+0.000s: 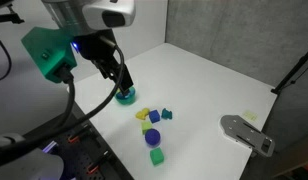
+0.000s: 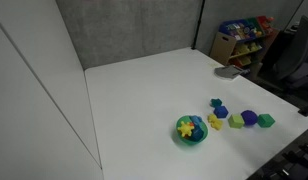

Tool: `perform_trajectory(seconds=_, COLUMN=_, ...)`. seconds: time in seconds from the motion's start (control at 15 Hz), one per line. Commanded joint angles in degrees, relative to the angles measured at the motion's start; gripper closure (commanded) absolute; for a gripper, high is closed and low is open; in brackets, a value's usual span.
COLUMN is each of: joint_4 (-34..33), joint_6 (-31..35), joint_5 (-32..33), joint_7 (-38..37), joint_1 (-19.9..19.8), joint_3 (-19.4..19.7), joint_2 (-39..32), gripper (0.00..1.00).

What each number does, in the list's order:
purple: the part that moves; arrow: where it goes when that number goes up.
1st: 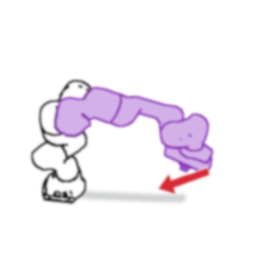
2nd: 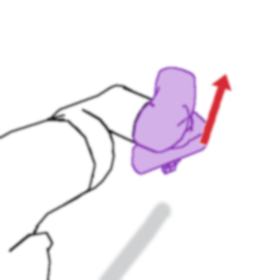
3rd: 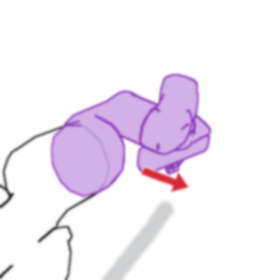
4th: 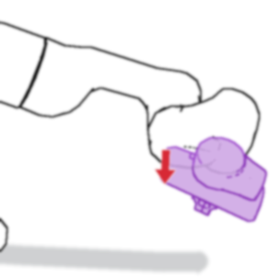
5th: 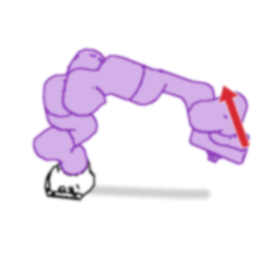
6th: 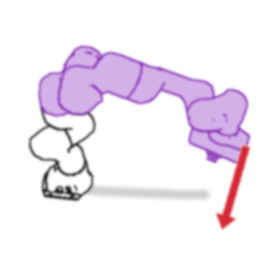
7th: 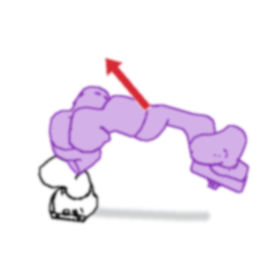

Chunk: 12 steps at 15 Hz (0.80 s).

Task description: Put the blue toy in the green bowl

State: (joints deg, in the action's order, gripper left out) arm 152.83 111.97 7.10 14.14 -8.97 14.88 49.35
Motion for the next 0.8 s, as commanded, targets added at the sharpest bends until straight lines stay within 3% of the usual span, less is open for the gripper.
perform_trajectory(seconds=0.0, joint_4=-0.1, joint_6=-0.1, joint_5=-0.2, joint_7=0.1, joint_1=-0.1, joint_3=-0.2, joint_2=-0.1, gripper=0.0)
perform_trajectory(seconds=0.73, joint_4=-1.4, joint_6=1.0, joint_5=-1.4, joint_7=-0.1, joint_1=0.9, joint_3=0.0, joint_2=-2.6, gripper=0.0)
